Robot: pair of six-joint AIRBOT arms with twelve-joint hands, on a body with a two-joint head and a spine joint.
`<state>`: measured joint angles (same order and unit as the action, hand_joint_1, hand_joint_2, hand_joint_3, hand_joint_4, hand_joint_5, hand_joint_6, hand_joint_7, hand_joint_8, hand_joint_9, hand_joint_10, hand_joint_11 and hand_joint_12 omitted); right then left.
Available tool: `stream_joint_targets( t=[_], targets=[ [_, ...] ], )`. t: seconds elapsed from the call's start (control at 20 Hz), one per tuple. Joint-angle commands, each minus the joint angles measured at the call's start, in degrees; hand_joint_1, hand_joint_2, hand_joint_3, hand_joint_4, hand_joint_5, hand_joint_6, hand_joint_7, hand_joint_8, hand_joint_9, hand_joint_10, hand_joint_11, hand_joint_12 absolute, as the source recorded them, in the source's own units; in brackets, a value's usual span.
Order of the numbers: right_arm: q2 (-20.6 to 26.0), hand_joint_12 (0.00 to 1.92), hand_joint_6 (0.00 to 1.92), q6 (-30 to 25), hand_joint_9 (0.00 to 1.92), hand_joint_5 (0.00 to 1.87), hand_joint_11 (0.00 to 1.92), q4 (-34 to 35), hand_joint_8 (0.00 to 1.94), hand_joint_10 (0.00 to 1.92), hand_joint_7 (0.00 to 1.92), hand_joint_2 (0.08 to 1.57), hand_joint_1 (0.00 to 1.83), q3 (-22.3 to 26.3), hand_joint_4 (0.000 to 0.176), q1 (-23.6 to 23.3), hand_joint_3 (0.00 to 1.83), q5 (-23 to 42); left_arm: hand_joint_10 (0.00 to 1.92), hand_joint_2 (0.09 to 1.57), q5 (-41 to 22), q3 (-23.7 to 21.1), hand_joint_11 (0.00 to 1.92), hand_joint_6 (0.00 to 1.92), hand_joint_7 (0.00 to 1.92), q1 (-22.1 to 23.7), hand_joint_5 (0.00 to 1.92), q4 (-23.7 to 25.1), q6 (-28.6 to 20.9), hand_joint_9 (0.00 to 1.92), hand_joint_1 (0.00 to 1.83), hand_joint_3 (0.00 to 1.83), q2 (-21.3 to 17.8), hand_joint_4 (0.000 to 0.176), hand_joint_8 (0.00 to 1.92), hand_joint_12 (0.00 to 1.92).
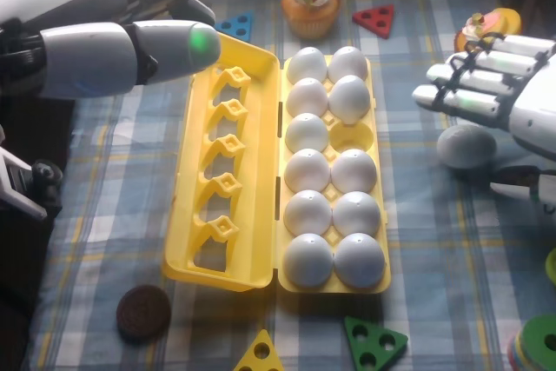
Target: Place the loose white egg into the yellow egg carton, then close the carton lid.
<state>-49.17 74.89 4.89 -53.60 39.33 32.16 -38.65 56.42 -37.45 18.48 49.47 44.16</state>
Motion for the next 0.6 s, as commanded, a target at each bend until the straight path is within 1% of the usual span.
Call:
stream_joint_targets(
  t=[0.0,0.05,0.1,0.15,0.2,0.25,0.3,0.35,0.4,0.45,0.5,0.55],
  targets=[
    [-0.31,1.05,0.06,0.27,0.03,0.12,0.00,0.11,0.03,0.35,0.16,1.22,0.91,-0.80,0.000,-1.08,0.00,4.43,0.00,1.43,-7.20,0.10,0.00,0.00,0.00,0.22,0.01,-2.04,-0.34,0.00,0.29,0.00,0.11,0.106,0.00,0.59],
    [-0.67,1.14,0.07,0.30,0.06,0.15,0.00,0.12,0.03,0.37,0.20,1.22,0.91,-1.11,0.000,-1.28,0.00,4.04,0.00,1.43,-7.24,0.10,0.00,0.00,0.00,0.19,0.01,-2.09,-0.34,0.00,0.29,0.00,0.11,0.098,0.00,0.56],
    [-1.22,1.22,0.10,0.35,0.07,0.17,0.00,0.15,0.03,0.45,0.25,1.22,0.92,-1.54,0.000,-1.55,0.00,3.42,0.00,1.43,-7.33,0.10,0.00,0.00,0.00,0.12,0.01,-2.17,-0.34,0.00,0.31,0.00,0.10,0.091,0.00,0.54],
    [-1.75,1.23,0.12,0.36,0.08,0.21,0.00,0.18,0.04,0.48,0.29,1.21,0.96,-2.02,0.000,-1.82,0.00,2.77,0.01,1.42,-7.43,0.10,0.00,0.00,0.02,0.07,0.01,-2.24,-0.34,0.01,0.36,0.00,0.05,0.085,0.00,0.59],
    [-2.17,1.34,0.21,0.38,0.08,0.22,0.00,0.19,0.06,0.64,0.36,1.20,1.00,-2.36,0.000,-2.04,0.00,2.30,0.01,1.42,-7.46,0.10,0.00,0.00,0.03,0.05,0.02,-2.28,-0.34,0.02,0.39,0.00,0.02,0.081,0.00,0.66],
    [-2.56,1.60,0.45,0.41,0.22,0.23,0.00,0.21,0.62,1.06,0.48,1.22,1.06,-2.75,0.000,-2.21,0.00,1.88,0.02,1.40,-7.50,0.10,0.00,0.01,0.06,0.03,0.05,-2.35,-0.35,0.06,0.44,0.00,0.02,0.067,0.01,0.87],
    [-3.10,1.86,0.79,0.41,0.38,0.24,0.06,0.37,1.31,1.36,0.63,1.26,1.24,-3.26,0.000,-2.40,0.00,1.36,0.03,1.40,-7.59,0.11,0.00,0.01,0.06,-0.02,0.04,-2.41,-0.35,0.06,0.44,0.00,0.04,0.077,0.01,0.92],
    [-3.42,1.78,1.24,0.41,0.88,0.53,0.71,0.51,1.38,1.39,0.83,1.25,1.21,-3.57,0.000,-2.56,0.00,1.06,0.03,1.41,-7.70,0.12,0.00,0.00,0.06,-0.05,0.03,-2.45,-0.35,0.06,0.39,0.00,0.06,0.083,0.00,0.92],
    [-3.56,1.73,1.32,0.41,1.01,0.59,0.88,0.68,1.38,1.35,0.88,1.25,1.21,-3.74,0.000,-2.67,0.00,0.93,0.03,1.41,-7.81,0.12,0.00,0.00,0.05,-0.12,0.03,-2.61,-0.35,0.06,0.38,0.00,0.05,0.084,0.00,0.92],
    [-3.56,1.73,1.34,0.41,1.04,0.61,0.92,0.81,1.38,1.34,0.89,1.25,1.21,-3.73,0.000,-2.77,0.00,0.97,0.03,1.41,-8.05,0.14,0.00,0.00,0.05,-0.42,0.03,-2.94,-0.34,0.06,0.37,0.00,-0.02,0.085,0.00,0.92],
    [-3.54,1.81,1.29,0.41,0.98,0.65,0.91,0.80,1.44,1.46,0.86,1.24,1.21,-3.62,0.000,-3.05,0.00,1.25,0.04,1.40,-8.53,0.12,0.00,0.01,0.07,-1.05,0.05,-3.51,-0.34,0.09,0.38,0.00,-0.31,0.084,0.00,0.98],
    [-3.42,1.79,1.25,0.41,1.04,0.66,1.01,0.78,1.44,1.48,0.87,1.24,1.22,-3.47,0.000,-3.21,0.00,1.65,0.03,1.40,-8.84,0.04,0.00,0.01,0.06,-1.49,0.06,-3.89,-0.34,0.08,0.37,0.00,-0.61,0.062,0.00,0.93]
  ],
)
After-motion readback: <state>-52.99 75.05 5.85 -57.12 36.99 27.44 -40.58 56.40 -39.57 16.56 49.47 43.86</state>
